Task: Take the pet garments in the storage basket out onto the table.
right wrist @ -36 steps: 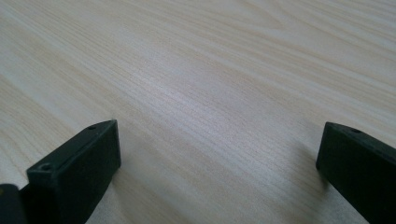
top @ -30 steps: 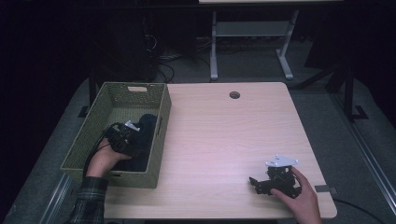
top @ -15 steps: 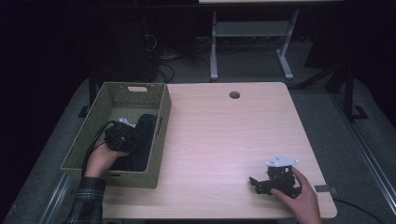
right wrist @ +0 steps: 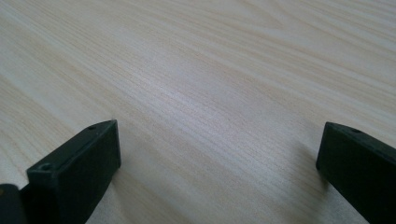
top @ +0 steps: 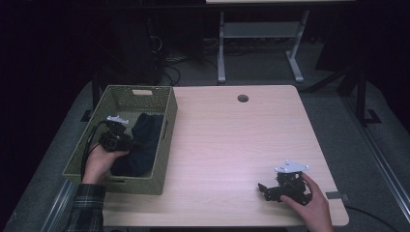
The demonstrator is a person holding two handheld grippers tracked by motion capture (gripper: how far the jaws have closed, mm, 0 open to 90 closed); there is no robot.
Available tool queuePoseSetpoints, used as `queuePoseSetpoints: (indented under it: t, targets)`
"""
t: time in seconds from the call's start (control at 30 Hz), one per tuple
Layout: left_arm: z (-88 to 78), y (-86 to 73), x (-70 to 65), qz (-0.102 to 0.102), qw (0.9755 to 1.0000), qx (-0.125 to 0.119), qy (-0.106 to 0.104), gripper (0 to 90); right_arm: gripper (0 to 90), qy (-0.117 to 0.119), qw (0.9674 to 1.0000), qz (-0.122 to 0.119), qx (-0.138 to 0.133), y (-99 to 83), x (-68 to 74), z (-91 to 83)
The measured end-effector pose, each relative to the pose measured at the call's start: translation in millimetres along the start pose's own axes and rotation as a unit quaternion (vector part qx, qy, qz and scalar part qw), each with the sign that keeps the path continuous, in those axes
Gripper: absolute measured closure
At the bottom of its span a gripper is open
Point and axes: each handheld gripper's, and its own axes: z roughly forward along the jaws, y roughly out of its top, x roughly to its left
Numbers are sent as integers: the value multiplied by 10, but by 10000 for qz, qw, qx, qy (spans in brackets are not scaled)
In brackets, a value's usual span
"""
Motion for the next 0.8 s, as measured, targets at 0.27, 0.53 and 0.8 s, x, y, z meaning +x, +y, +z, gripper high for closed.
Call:
queuePoseSetpoints:
  t: [0.27,0.53,0.8]
  targets:
    - [-153,4,34,-159,9986,-474,-150,698,0,2,10000,1,1,0,0,0]
    - [-376,-1,70,-324,9934,-1075,-225,703,0,2,10000,1,0,1,0,0]
    - [-622,9,56,-400,9830,-1741,-420,705,0,2,10000,0,-1,1,-1,1]
